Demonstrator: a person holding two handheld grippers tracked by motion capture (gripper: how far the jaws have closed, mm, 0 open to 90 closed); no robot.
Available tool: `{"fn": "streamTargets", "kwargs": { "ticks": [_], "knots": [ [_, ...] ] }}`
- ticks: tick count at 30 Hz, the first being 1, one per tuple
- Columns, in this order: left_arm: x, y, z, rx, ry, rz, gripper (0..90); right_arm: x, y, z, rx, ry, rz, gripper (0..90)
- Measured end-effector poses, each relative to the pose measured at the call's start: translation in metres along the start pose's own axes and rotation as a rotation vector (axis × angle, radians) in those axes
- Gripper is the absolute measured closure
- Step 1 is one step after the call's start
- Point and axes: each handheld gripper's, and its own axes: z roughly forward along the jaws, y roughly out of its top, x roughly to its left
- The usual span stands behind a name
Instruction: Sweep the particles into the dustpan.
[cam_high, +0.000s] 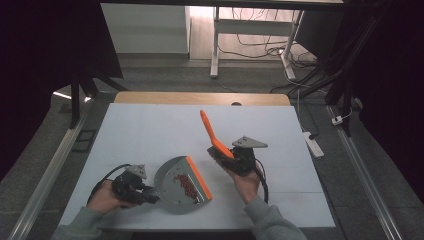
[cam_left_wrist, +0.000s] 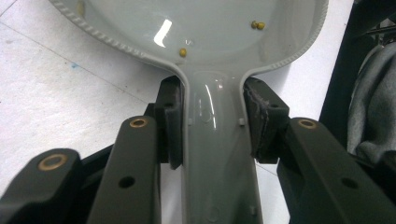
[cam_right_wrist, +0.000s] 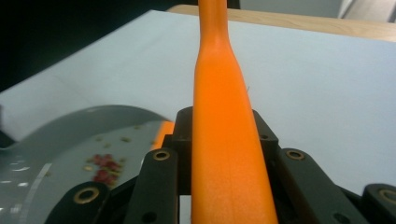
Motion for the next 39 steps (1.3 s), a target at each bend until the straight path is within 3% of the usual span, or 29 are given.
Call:
{"fn": "streamTargets", "kwargs": {
  "ticks": [3,6,9,12,15,18,19,21,23,25,27,32,39],
  "knots": [
    [0.000,0.000,0.000,-0.004,0.001,-0.001,61.7,-0.006,0.001,0.009,0.031,-0.014,-0.026,70.7],
    [-0.001,0.000,-0.001,-0.007,0.003,0.000,61.7,-0.010,0.005,0.024,0.064,-0.080,-0.094,70.7],
    [-0.001,0.000,-0.001,-0.005,0.002,-0.001,61.7,-0.024,0.006,0.040,0.114,-0.119,-0.086,70.7],
    [0.000,0.000,0.000,-0.010,0.000,-0.006,61.7,-0.028,0.000,0.049,0.152,-0.103,-0.079,70.7],
    [0.000,0.000,0.000,-0.008,0.002,-0.006,61.7,-0.015,-0.002,0.057,0.165,-0.064,-0.088,70.7],
    [-0.001,0.000,0.000,-0.003,0.004,-0.002,61.7,0.015,-0.005,0.066,0.170,-0.043,-0.158,70.6],
    [-0.001,0.000,0.000,-0.004,0.004,-0.002,61.7,0.024,-0.006,0.068,0.163,-0.021,-0.161,70.7],
    [-0.001,0.000,0.000,-0.002,0.002,-0.002,61.7,0.040,-0.008,0.073,0.157,0.084,-0.099,70.7],
    [-0.001,0.000,0.000,-0.004,0.001,-0.006,61.7,0.059,-0.008,0.074,0.147,0.104,-0.155,70.7],
    [0.000,0.000,0.000,-0.001,0.002,-0.002,61.7,0.067,-0.003,0.071,0.137,0.198,-0.106,70.8],
    [0.000,0.000,0.000,-0.003,0.004,-0.001,61.7,0.071,0.004,0.063,0.098,0.195,-0.133,70.8],
    [-0.001,0.000,0.000,-0.003,0.005,-0.002,61.7,0.046,0.018,0.044,0.026,0.135,-0.090,70.8],
    [-0.001,-0.002,0.001,-0.024,0.018,-0.009,61.8,0.004,0.020,0.019,-0.008,0.053,-0.028,70.8]
  ]
}}
